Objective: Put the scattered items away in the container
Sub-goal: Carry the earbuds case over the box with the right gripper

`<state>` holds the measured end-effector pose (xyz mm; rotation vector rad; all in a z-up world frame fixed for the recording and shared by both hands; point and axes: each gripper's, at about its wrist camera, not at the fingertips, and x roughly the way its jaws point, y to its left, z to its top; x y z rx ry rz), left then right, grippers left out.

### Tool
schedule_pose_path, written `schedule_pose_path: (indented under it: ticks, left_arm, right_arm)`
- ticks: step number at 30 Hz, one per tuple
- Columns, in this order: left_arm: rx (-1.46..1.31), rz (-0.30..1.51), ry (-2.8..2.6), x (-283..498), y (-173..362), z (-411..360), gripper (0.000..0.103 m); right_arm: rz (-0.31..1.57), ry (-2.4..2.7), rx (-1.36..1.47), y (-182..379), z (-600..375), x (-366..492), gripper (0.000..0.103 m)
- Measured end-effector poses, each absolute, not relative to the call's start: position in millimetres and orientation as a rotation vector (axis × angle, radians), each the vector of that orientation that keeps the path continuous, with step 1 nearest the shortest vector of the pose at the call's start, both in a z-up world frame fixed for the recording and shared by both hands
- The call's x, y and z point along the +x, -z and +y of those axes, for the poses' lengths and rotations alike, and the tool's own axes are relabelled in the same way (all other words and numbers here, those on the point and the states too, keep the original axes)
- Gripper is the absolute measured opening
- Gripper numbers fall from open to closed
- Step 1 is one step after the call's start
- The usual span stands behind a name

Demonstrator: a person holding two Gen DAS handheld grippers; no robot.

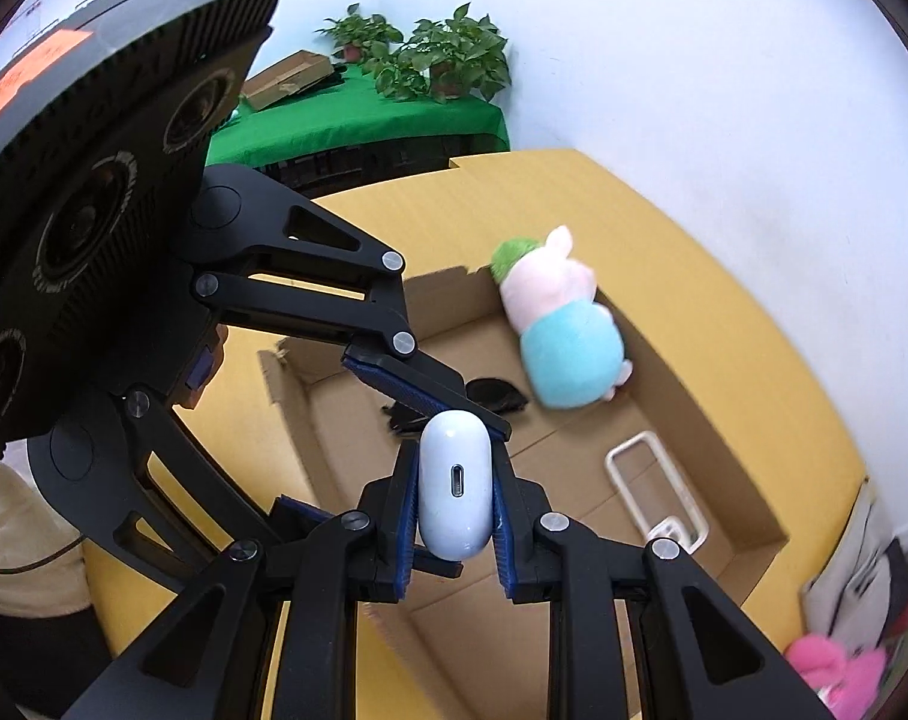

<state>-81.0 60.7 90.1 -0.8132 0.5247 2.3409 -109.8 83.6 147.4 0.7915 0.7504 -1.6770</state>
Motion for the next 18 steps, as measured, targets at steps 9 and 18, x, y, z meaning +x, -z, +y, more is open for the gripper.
schedule_pose_path:
  ticks: [9, 18]
  left_arm:
    - [-0.908, 0.398, -2.368, -139.0, -64.7, 50.2, 0.041]
    - [-1.063, 0.330, -2.318, -176.8, 0.0, 45.8, 0.041]
  right_arm:
    - [0.803, 1.582, 0.866, -115.7, 59.1, -171.3, 0.022]
    - [0.755, 1.484, 0.951, -46.4, 46.8, -214.3, 0.022]
